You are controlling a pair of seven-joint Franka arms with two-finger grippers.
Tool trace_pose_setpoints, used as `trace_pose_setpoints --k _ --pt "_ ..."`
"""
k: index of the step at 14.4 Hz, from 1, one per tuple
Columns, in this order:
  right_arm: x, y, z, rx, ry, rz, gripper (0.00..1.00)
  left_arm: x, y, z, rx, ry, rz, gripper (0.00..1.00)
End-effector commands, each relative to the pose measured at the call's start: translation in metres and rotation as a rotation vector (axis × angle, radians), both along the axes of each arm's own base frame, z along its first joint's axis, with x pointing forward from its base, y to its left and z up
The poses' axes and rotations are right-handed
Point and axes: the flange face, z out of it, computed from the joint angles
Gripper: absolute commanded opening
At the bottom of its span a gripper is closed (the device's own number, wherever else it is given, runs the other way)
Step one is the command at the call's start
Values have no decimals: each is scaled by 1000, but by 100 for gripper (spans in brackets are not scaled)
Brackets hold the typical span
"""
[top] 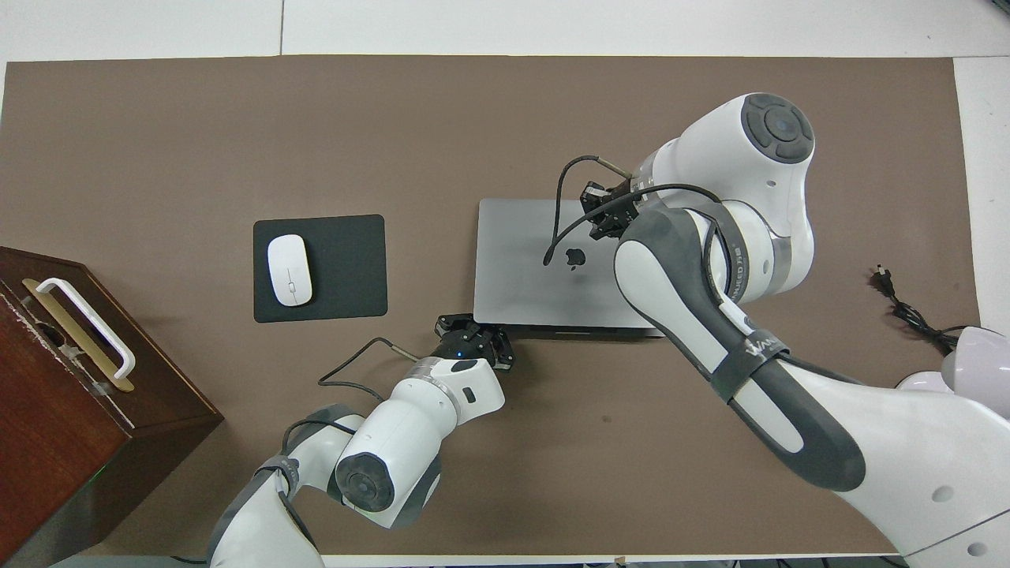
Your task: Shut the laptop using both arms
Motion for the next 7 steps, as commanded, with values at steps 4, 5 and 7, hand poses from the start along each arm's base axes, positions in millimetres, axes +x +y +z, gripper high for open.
trace_pose_setpoints --k 4,5,7 --pt "-1 -28 32 -49 -83 223 0 12 23 -14 41 29 40 0" --pt "-1 -31 34 -76 -93 268 0 16 27 -9 41 38 50 0" --pt "-5 -34 43 -124 -99 323 0 17 30 13 54 84 44 0"
